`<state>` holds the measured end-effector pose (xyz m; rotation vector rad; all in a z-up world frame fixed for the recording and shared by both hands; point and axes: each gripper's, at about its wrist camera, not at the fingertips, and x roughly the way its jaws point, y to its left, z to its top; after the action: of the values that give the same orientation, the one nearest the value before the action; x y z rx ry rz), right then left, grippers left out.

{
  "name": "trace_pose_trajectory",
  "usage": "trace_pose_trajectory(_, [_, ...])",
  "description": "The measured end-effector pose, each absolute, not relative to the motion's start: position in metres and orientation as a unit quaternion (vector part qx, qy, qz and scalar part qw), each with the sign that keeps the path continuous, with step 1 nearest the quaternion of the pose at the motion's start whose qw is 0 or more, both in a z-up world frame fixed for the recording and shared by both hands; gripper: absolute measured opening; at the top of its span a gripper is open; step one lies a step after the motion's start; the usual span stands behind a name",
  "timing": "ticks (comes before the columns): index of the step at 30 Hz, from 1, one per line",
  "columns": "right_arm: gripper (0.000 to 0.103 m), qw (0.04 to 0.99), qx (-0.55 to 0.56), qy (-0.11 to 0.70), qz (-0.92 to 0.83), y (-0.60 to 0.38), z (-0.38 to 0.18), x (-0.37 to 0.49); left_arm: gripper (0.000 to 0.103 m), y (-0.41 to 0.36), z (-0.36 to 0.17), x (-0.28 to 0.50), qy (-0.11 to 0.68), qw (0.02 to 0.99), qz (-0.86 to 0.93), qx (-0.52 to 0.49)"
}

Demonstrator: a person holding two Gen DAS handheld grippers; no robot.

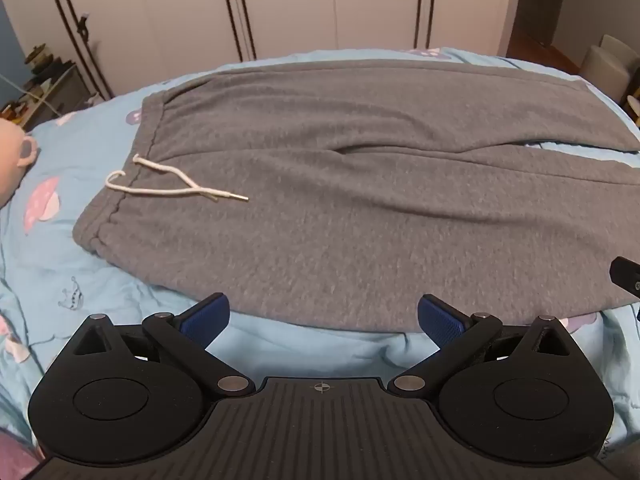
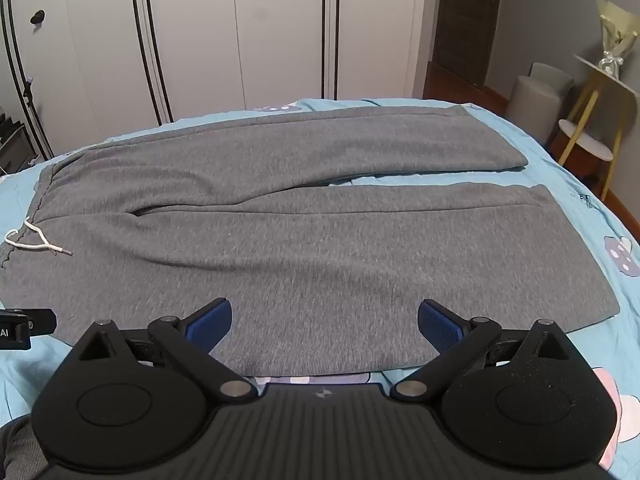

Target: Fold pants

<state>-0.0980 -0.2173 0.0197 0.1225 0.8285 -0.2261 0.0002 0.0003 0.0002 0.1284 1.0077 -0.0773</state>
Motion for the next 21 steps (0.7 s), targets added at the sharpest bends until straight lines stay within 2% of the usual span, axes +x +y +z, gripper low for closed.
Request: trace_pose_trajectory(21, [0.099,0.907,0.061,0.403,-0.109,-0.2171,0.0205,-0.0979,0.103,-0.0015,-0.0028,-0.0005,0.483,0.873,-0.035,0.061])
